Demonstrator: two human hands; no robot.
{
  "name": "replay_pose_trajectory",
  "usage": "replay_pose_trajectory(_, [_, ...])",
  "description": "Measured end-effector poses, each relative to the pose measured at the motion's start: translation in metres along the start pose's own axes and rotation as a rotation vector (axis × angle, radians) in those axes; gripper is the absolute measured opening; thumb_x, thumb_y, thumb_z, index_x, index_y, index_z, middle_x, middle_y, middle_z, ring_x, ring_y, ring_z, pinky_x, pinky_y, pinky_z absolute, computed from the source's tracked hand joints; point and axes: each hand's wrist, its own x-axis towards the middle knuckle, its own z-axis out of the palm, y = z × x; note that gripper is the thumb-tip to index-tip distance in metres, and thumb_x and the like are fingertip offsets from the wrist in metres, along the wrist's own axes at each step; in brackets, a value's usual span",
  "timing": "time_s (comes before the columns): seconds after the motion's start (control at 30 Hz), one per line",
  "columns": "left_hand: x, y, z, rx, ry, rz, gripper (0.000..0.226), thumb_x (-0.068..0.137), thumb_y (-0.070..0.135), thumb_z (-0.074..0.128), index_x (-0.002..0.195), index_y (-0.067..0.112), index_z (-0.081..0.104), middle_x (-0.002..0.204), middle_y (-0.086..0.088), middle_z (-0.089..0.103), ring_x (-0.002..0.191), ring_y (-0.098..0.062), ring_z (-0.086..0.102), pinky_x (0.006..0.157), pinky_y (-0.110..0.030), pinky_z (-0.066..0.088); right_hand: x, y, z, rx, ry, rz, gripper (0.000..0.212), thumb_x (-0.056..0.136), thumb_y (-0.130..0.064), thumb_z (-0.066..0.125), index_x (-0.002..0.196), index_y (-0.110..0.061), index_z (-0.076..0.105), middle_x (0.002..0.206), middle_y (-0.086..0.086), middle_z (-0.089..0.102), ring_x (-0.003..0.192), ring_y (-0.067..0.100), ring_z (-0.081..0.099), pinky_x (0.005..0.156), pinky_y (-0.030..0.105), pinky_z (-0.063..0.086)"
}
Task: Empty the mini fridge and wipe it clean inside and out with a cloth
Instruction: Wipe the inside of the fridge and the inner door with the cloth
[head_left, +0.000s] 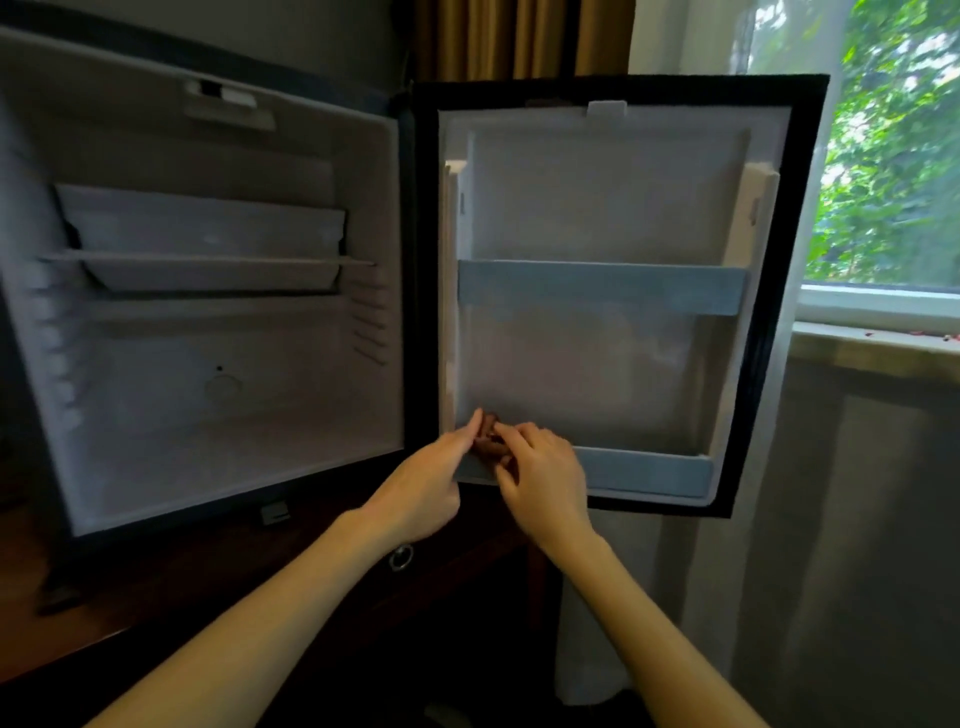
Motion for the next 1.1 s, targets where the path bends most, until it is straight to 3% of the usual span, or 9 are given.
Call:
replay_pose_trajectory(0.23, [-0.015, -0.016, -0.012, 0.145, 0.049, 0.064, 0.073, 0.092, -0.004, 0.04, 0.152, 0.034, 0.023, 0.155, 0.009, 0.029, 0.143, -0.011, 0.027, 0.116, -0.019, 0.024, -0.001, 0.038, -0.028, -0.091, 0.023, -0.116, 0.038, 0.067, -0.025, 0.067, 0.104, -0.018, 0.071, 0.077, -0.004, 0.066, 0.062, 0.02, 0.065, 0.05, 0.031, 0.052])
replay_pose_trajectory(0.33, [-0.011, -0.009, -0.022, 0.155, 0.083, 0.117, 0.068, 0.094, -0.002, 0.042, 0.151, 0.032, 0.026, 0.153, 0.013, 0.032, 0.141, -0.005, 0.029, 0.111, -0.009, 0.022, -0.011, 0.057, -0.045, -0.128, 0.032, -0.094, 0.046, 0.059, -0.014, 0.086, 0.103, -0.015, 0.072, 0.079, -0.003, 0.067, 0.061, 0.019, 0.065, 0.049, 0.03, 0.052])
replay_pose_trajectory(0.47, [0.004, 0.009, -0.038, 0.17, 0.176, 0.189, 0.065, 0.095, 0.001, 0.044, 0.15, 0.031, 0.028, 0.153, 0.015, 0.032, 0.141, -0.002, 0.028, 0.108, -0.006, 0.022, -0.018, 0.073, -0.063, -0.121, 0.072, 0.021, 0.067, 0.049, 0.006, 0.09, 0.111, -0.011, 0.07, 0.089, 0.0, 0.067, 0.07, 0.018, 0.067, 0.058, 0.027, 0.054])
replay_pose_trajectory(0.6, [0.025, 0.034, -0.063, 0.181, 0.349, 0.257, 0.068, 0.091, -0.002, 0.048, 0.15, 0.026, 0.029, 0.154, 0.011, 0.029, 0.143, -0.005, 0.027, 0.11, -0.01, 0.021, 0.003, 0.062, -0.086, -0.072, 0.27, 0.014, 0.079, 0.05, 0.018, 0.082, 0.12, -0.013, 0.06, 0.103, 0.008, 0.065, 0.083, 0.027, 0.064, 0.066, 0.035, 0.056])
replay_pose_trajectory(0.73, [0.045, 0.044, -0.091, 0.146, 0.539, 0.224, 0.069, 0.093, 0.004, 0.054, 0.152, 0.022, 0.022, 0.158, 0.009, 0.02, 0.143, -0.008, 0.026, 0.107, -0.015, 0.03, 0.066, 0.027, -0.112, -0.07, 0.46, -0.148, 0.063, 0.073, 0.004, 0.077, 0.127, -0.017, 0.053, 0.121, 0.012, 0.059, 0.105, 0.027, 0.053, 0.079, 0.043, 0.054])
replay_pose_trajectory(0.87, [0.069, 0.054, -0.118, 0.125, 0.586, 0.153, 0.086, 0.09, 0.017, 0.063, 0.155, 0.021, 0.007, 0.161, 0.008, 0.006, 0.145, -0.011, 0.018, 0.103, -0.026, 0.04, 0.147, -0.001, -0.129, -0.07, 0.493, -0.297, 0.049, 0.088, -0.011, 0.064, 0.135, -0.016, 0.049, 0.133, 0.014, 0.051, 0.118, 0.029, 0.048, 0.094, 0.04, 0.048])
replay_pose_trajectory(0.97, [0.091, 0.061, -0.139, 0.114, 0.625, 0.114, 0.092, 0.091, 0.029, 0.064, 0.154, 0.017, -0.002, 0.162, 0.004, 0.0, 0.147, -0.011, 0.012, 0.104, -0.023, 0.036, 0.204, -0.015, -0.135, -0.114, 0.493, -0.381, 0.045, 0.092, -0.015, 0.055, 0.137, -0.014, 0.049, 0.138, 0.014, 0.047, 0.123, 0.028, 0.046, 0.097, 0.036, 0.045])
replay_pose_trajectory(1.1, [0.122, 0.065, -0.161, 0.044, 0.611, 0.001, 0.1, 0.09, 0.041, 0.062, 0.152, 0.011, -0.01, 0.161, 0.0, -0.012, 0.148, -0.011, -0.005, 0.113, -0.023, 0.023, 0.255, -0.02, -0.134, -0.182, 0.434, -0.42, 0.053, 0.088, -0.009, 0.063, 0.138, -0.014, 0.047, 0.141, 0.013, 0.045, 0.127, 0.029, 0.045, 0.092, 0.045, 0.052])
